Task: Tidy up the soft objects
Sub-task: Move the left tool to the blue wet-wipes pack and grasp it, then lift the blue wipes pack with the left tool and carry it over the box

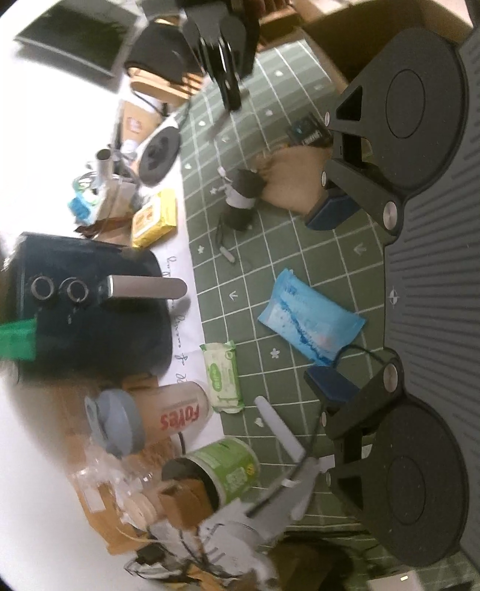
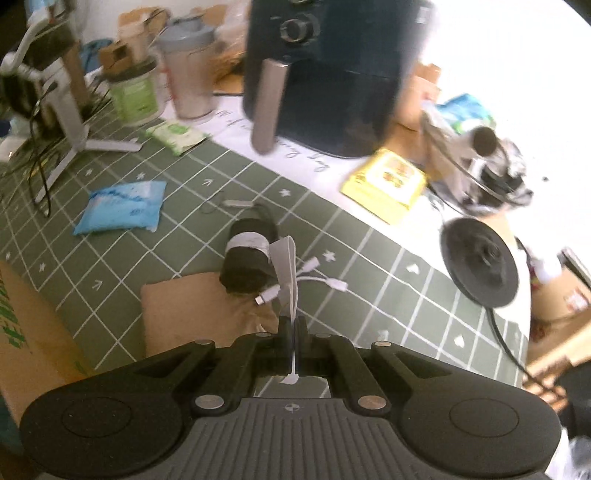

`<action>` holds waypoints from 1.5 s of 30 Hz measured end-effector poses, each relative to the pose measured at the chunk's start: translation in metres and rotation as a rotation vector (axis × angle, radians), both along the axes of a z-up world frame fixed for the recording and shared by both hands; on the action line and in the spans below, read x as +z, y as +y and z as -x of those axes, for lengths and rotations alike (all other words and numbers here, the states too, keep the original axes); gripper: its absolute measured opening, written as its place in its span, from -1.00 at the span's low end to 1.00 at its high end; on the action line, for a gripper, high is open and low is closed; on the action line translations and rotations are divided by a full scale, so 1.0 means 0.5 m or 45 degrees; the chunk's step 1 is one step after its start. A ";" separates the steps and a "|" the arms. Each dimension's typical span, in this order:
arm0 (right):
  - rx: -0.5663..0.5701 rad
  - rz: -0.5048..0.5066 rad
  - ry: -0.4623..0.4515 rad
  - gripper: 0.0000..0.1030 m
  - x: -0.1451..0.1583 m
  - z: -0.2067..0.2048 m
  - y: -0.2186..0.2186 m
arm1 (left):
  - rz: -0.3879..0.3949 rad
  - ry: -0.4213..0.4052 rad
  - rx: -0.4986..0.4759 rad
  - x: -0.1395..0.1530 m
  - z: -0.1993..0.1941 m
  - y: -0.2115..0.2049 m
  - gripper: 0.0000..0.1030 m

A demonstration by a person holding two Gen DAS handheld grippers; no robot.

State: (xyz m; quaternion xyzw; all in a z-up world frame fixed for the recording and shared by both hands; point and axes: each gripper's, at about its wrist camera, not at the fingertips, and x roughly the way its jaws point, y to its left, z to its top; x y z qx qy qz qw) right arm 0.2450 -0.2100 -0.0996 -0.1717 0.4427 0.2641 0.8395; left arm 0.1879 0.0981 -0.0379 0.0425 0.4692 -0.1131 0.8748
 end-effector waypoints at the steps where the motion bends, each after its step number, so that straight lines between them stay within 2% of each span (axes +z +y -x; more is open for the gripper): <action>1: -0.023 -0.016 0.001 -0.93 0.006 0.008 -0.007 | -0.014 0.006 -0.015 -0.005 -0.011 -0.003 0.56; 8: -0.138 -0.073 -0.007 -0.93 0.033 0.064 -0.040 | -0.062 0.103 -0.118 -0.057 -0.087 -0.026 0.59; 11: -0.199 -0.098 -0.012 -0.93 0.041 0.088 -0.050 | -0.096 0.193 -0.148 -0.089 -0.125 -0.039 0.60; 13: -0.246 -0.125 -0.012 -0.93 0.044 0.105 -0.059 | -0.131 0.232 -0.164 -0.114 -0.148 -0.048 0.67; 14: -0.267 -0.138 -0.011 -0.93 0.045 0.114 -0.063 | -0.150 0.259 -0.171 -0.127 -0.160 -0.052 0.78; 21: -0.398 -0.214 0.007 -0.93 0.049 0.173 -0.094 | -0.261 0.423 -0.231 -0.216 -0.225 -0.066 0.82; 24: -0.439 -0.232 0.019 -0.93 0.048 0.196 -0.102 | -0.264 0.477 -0.253 -0.253 -0.243 -0.063 0.82; 30: -0.512 -0.272 0.023 -0.93 0.054 0.229 -0.111 | -0.279 0.536 -0.267 -0.309 -0.263 -0.048 0.82; 33: -0.543 -0.291 0.021 -0.93 0.058 0.241 -0.120 | -0.247 0.560 -0.275 -0.326 -0.261 -0.041 0.82; 37: -0.570 -0.304 0.027 -0.93 0.057 0.250 -0.129 | -0.238 0.514 -0.267 -0.329 -0.248 -0.036 0.82; 40: -0.578 -0.315 0.034 -0.93 0.054 0.255 -0.130 | -0.231 0.494 -0.240 -0.326 -0.233 -0.032 0.63; 41: -0.578 -0.318 0.035 -0.93 0.054 0.257 -0.130 | -0.226 0.485 -0.232 -0.321 -0.230 -0.030 0.47; 42: -0.578 -0.321 0.037 -0.93 0.054 0.258 -0.129 | -0.223 0.484 -0.227 -0.318 -0.228 -0.029 0.40; 45: -0.580 -0.330 0.040 -0.93 0.053 0.262 -0.128 | -0.212 0.475 -0.214 -0.309 -0.224 -0.028 0.32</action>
